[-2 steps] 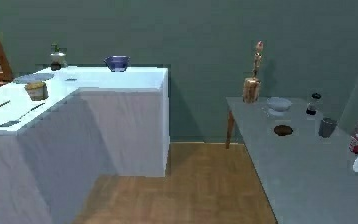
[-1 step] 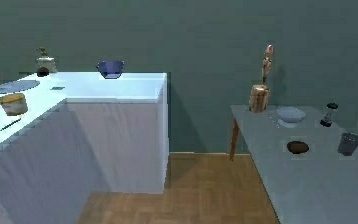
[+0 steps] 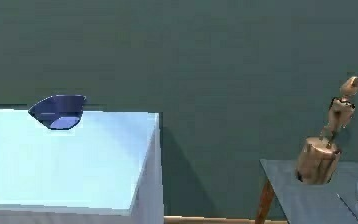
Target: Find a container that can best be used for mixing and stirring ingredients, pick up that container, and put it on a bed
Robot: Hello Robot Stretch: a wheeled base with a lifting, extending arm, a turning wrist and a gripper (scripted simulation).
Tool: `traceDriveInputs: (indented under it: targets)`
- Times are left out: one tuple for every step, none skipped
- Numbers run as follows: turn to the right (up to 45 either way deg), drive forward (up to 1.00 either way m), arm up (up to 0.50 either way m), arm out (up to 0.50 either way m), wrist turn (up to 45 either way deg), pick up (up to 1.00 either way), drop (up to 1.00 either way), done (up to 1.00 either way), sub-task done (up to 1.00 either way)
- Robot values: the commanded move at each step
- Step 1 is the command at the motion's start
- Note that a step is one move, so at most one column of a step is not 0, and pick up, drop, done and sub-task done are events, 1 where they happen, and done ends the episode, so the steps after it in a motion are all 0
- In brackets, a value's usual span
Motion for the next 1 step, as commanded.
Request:
traceDriveInputs:
  targets:
    - [-45.0,0.0,0.0,0.0,0.0,0.0,0.0,0.0,0.0]
